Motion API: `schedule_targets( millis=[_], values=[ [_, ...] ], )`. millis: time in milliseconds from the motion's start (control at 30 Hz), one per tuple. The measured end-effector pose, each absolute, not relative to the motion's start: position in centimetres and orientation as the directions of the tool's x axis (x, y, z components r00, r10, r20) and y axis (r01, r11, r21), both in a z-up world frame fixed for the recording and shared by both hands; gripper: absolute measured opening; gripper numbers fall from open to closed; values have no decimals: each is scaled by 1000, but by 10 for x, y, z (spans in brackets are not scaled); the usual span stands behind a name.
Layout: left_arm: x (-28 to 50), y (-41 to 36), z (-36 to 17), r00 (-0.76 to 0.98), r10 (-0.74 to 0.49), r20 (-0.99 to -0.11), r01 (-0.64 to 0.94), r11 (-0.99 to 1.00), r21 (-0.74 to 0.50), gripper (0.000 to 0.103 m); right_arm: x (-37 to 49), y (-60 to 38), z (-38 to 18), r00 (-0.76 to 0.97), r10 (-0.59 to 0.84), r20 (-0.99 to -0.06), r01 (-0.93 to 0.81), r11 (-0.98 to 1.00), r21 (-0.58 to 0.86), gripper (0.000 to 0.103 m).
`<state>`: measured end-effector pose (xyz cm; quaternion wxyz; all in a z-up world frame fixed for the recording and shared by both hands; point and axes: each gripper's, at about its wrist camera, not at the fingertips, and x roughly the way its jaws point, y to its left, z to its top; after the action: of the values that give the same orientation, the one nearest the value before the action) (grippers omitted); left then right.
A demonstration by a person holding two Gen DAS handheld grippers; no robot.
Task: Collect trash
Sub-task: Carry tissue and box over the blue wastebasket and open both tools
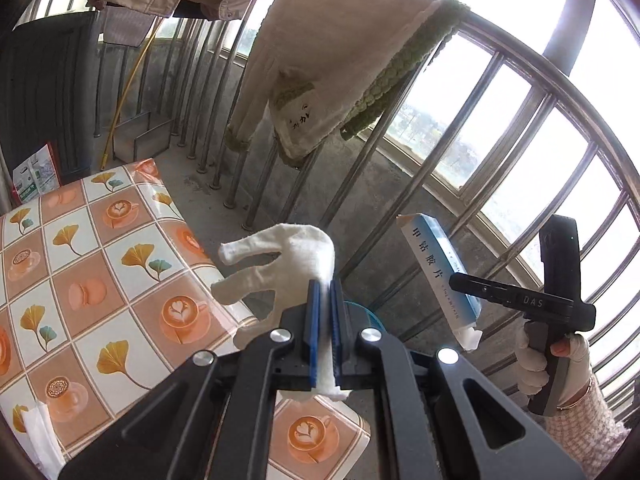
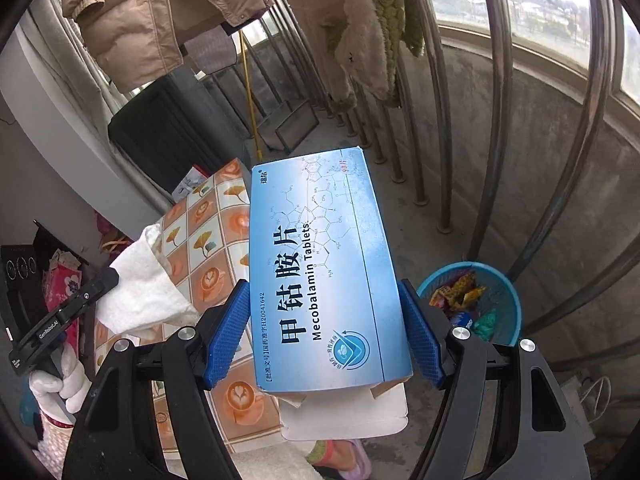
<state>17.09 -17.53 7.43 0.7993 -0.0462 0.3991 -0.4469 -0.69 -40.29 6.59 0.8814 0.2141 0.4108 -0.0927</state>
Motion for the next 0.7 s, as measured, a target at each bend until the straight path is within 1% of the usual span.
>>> schedule_targets(
  millis=[100, 233, 333, 433, 467, 500, 533, 567, 700],
  values=[
    [173, -233, 50, 159, -753, -638, 692, 546, -472, 5, -23, -442, 39, 597, 38, -801, 445, 815, 371, 69],
    [169, -306, 9, 17, -703, -711, 701, 515, -493, 5, -38, -487, -4, 548, 94, -831, 564, 693, 450, 69],
    [161, -356, -18, -41, -647, -762, 726, 504, -468, 5, -41, -515, -34, 525, 112, -843, 631, 614, 475, 69],
    [158, -402, -41, -83, -610, -788, 751, 481, -451, 5, -36, -541, -62, 514, 119, -849, 680, 548, 488, 70],
    [156, -418, -50, -97, -595, -798, 761, 473, -445, 9, -34, -549, -71, 516, 124, -848, 691, 524, 498, 71],
    [155, -432, -59, -110, -583, -805, 767, 465, -441, 17, -33, -557, -81, 511, 122, -851, 707, 503, 497, 72],
    [155, -445, -69, -118, -574, -810, 769, 463, -440, 44, -30, -565, -91, 507, 118, -854, 719, 488, 495, 74],
    [155, -453, -80, -126, -574, -809, 759, 470, -451, 65, -29, -574, -103, 505, 116, -856, 730, 471, 495, 77],
    [162, -459, -101, -125, -577, -807, 690, 534, -489, 67, -26, -594, -135, 414, 35, -909, 803, 457, 383, 77]
  ],
)
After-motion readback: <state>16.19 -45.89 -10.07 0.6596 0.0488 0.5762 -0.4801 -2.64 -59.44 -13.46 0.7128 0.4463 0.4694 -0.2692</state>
